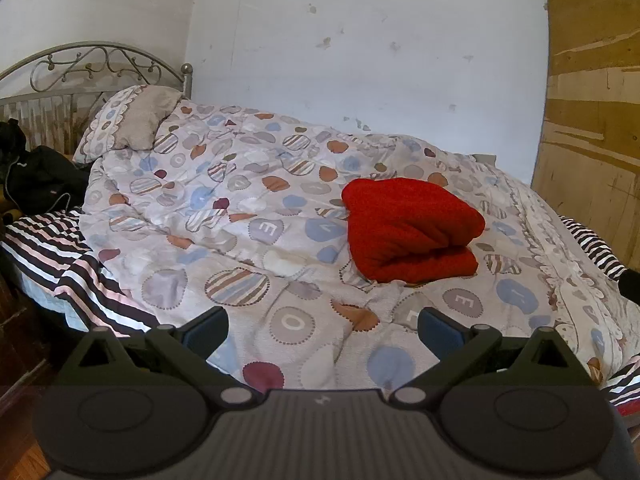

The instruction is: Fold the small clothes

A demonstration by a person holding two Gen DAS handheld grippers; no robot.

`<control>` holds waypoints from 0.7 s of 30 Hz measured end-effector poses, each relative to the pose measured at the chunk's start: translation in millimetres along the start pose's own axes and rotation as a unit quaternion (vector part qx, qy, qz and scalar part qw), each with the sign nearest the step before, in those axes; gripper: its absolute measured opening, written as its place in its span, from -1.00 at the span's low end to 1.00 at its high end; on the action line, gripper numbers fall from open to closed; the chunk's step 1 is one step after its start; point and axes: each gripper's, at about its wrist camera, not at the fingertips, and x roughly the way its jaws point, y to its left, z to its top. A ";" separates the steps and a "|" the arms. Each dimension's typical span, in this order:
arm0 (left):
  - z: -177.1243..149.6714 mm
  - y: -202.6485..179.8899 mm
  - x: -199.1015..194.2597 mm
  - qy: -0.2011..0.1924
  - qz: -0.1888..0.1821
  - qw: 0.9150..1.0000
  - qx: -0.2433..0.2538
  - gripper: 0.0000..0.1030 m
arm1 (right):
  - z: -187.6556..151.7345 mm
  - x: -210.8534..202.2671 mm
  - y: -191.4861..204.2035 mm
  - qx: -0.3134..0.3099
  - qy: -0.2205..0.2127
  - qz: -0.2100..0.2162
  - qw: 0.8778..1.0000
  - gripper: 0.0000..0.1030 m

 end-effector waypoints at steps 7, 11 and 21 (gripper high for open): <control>-1.3 0.6 -2.9 0.002 0.003 1.000 0.002 0.99 | -0.5 0.3 2.4 0.000 0.001 0.002 1.000 0.99; -2.4 0.8 -1.8 0.001 0.004 1.000 0.000 0.99 | -0.7 0.9 2.5 0.002 0.000 0.001 1.000 0.99; -5.0 -0.8 2.6 0.011 0.006 1.000 0.000 0.99 | -0.4 -2.5 2.3 0.008 -0.007 0.014 1.000 0.99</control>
